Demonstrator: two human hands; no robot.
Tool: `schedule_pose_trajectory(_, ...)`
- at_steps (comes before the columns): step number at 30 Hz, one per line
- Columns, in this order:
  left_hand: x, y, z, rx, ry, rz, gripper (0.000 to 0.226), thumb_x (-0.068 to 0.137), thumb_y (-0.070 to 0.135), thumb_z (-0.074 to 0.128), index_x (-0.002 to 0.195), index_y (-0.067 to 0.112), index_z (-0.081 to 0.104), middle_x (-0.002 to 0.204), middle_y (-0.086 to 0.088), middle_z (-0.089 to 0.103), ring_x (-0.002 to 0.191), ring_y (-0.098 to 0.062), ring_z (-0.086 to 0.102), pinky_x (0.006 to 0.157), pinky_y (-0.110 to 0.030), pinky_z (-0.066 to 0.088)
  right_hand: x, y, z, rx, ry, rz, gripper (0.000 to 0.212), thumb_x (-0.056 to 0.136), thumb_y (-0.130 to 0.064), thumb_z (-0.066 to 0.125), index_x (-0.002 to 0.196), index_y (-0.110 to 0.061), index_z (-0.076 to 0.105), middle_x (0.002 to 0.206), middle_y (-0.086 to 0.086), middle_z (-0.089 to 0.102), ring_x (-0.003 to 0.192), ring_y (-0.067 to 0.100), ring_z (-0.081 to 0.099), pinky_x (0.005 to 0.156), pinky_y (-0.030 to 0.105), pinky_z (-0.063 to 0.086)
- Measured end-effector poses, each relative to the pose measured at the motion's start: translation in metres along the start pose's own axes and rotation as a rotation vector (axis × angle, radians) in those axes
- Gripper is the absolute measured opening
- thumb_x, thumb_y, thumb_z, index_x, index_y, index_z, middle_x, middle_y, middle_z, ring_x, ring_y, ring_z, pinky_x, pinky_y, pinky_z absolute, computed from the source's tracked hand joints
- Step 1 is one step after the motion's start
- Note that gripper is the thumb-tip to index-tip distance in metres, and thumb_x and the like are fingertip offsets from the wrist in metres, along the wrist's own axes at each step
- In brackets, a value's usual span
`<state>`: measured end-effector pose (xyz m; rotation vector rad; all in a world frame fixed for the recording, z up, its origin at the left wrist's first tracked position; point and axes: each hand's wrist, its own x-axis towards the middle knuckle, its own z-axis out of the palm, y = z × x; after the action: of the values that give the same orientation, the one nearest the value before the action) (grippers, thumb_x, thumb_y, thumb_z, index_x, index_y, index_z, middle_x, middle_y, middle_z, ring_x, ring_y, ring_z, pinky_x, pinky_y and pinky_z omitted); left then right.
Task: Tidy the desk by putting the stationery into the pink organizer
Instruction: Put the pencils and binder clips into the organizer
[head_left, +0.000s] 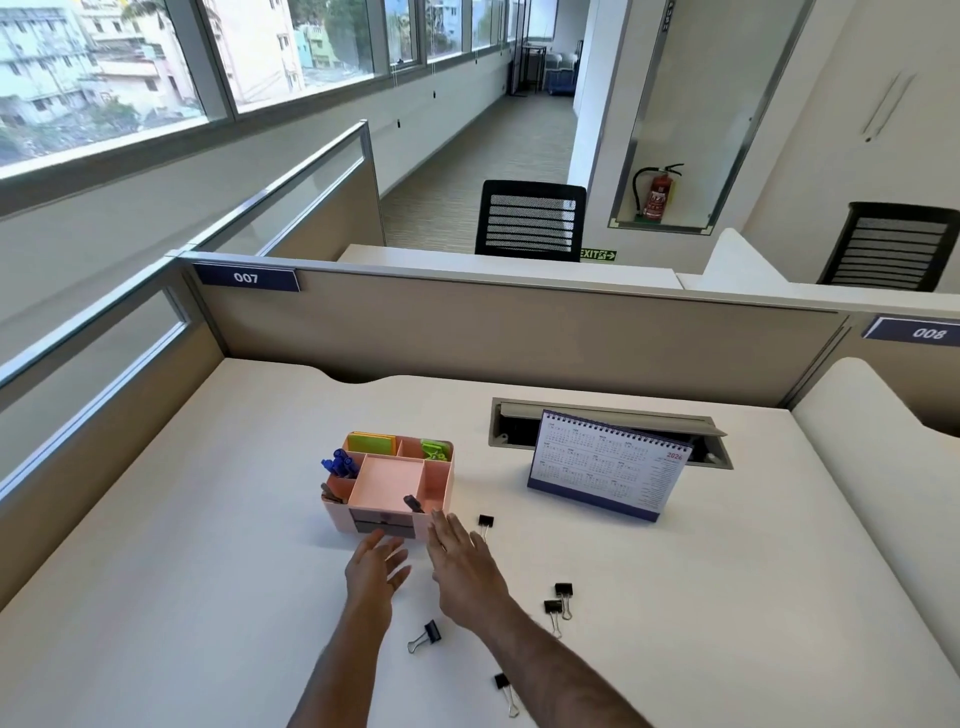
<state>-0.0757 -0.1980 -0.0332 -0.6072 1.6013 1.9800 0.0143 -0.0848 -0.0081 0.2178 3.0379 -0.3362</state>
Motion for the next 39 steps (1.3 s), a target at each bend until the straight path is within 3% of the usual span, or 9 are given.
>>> schedule_pose_trajectory(6,0.004,0.0,0.012,-0.238,0.069,-0.043,0.04,0.1,0.0,0.05,0.138,0.011,0.057,0.128,-0.016,0.063,0.11,-0.028,0.061,0.092,-0.04,0.049,0.001,0.003,-0.003,-0.013,-0.019,-0.002,0.074,0.094,-0.006,0.055,0.154,-0.011,0.012,0.165,0.007,-0.002,0.152,0.028,0.003,0.121,0.051,0.017)
schedule_pose_trajectory(9,0.003,-0.001,0.017,-0.303,0.054,-0.063,0.04,0.101,0.002,0.049,0.14,0.011,0.056,0.132,-0.014,0.062,0.118,-0.029,0.058,0.099,-0.041,0.048,0.001,0.004,-0.005,-0.017,-0.03,-0.008,0.076,0.093,-0.003,0.055,0.154,-0.011,0.011,0.165,0.006,-0.004,0.152,0.027,0.002,0.121,0.052,0.016)
schedule_pose_trajectory(16,0.002,-0.008,0.009,-0.353,-0.033,-0.121,0.042,0.103,0.018,0.049,0.145,0.012,0.05,0.147,-0.017,0.05,0.133,-0.032,0.049,0.107,-0.042,0.04,0.001,0.007,-0.002,-0.024,-0.036,-0.019,0.073,0.091,0.002,0.054,0.153,-0.011,0.019,0.165,0.005,-0.005,0.152,0.028,0.003,0.121,0.052,0.015)
schedule_pose_trajectory(21,-0.001,-0.021,-0.003,-0.311,-0.05,-0.071,0.044,0.094,0.044,0.062,0.126,0.014,0.059,0.125,-0.014,0.059,0.12,-0.031,0.054,0.103,-0.043,0.041,0.002,0.011,-0.001,-0.016,-0.031,-0.026,0.072,0.088,0.005,0.055,0.152,-0.011,0.026,0.165,0.005,-0.003,0.151,0.03,0.006,0.121,0.053,0.017)
schedule_pose_trajectory(27,-0.003,-0.028,-0.014,-0.28,0.033,-0.066,0.054,0.092,0.036,0.068,0.134,0.004,0.055,0.133,-0.018,0.057,0.129,-0.038,0.052,0.109,-0.047,0.04,-0.007,0.018,0.008,0.032,0.054,-0.048,0.075,0.085,0.007,0.056,0.151,-0.015,0.027,0.165,0.006,0.0,0.151,0.028,0.004,0.12,0.05,0.022)
schedule_pose_trajectory(30,-0.004,-0.027,-0.016,-0.25,0.023,-0.06,0.055,0.093,0.035,0.067,0.135,0.003,0.054,0.137,-0.02,0.057,0.127,-0.038,0.053,0.107,-0.046,0.041,-0.028,0.026,0.019,0.122,0.077,0.031,0.066,0.089,0.004,0.049,0.149,-0.016,0.031,0.162,0.007,0.017,0.148,0.028,0.02,0.115,0.042,0.032)
schedule_pose_trajectory(33,-0.004,-0.025,-0.02,-0.202,-0.009,-0.058,0.052,0.094,0.036,0.065,0.134,0.005,0.056,0.136,-0.02,0.058,0.121,-0.035,0.056,0.103,-0.044,0.043,-0.056,0.04,0.027,0.214,0.051,0.153,0.052,0.092,-0.001,0.042,0.141,-0.018,0.042,0.142,0.003,0.043,0.127,0.026,0.044,0.097,0.038,0.044)
schedule_pose_trajectory(36,-0.001,-0.024,-0.03,-0.148,-0.034,-0.086,0.052,0.097,0.037,0.061,0.139,0.007,0.053,0.136,-0.019,0.058,0.129,-0.036,0.054,0.103,-0.044,0.042,-0.086,0.051,0.034,0.3,0.033,0.26,0.038,0.096,-0.009,0.043,0.132,-0.02,0.052,0.126,0.0,0.052,0.116,0.023,0.05,0.09,0.037,0.048)
schedule_pose_trajectory(39,-0.004,-0.031,-0.037,-0.1,-0.025,-0.102,0.047,0.097,0.035,0.06,0.134,0.007,0.055,0.12,-0.017,0.064,0.108,-0.032,0.062,0.089,-0.04,0.049,-0.112,0.056,0.042,0.377,0.006,0.28,0.025,0.098,-0.024,0.05,0.122,-0.021,0.06,0.119,-0.003,0.054,0.113,0.017,0.052,0.087,0.032,0.048)
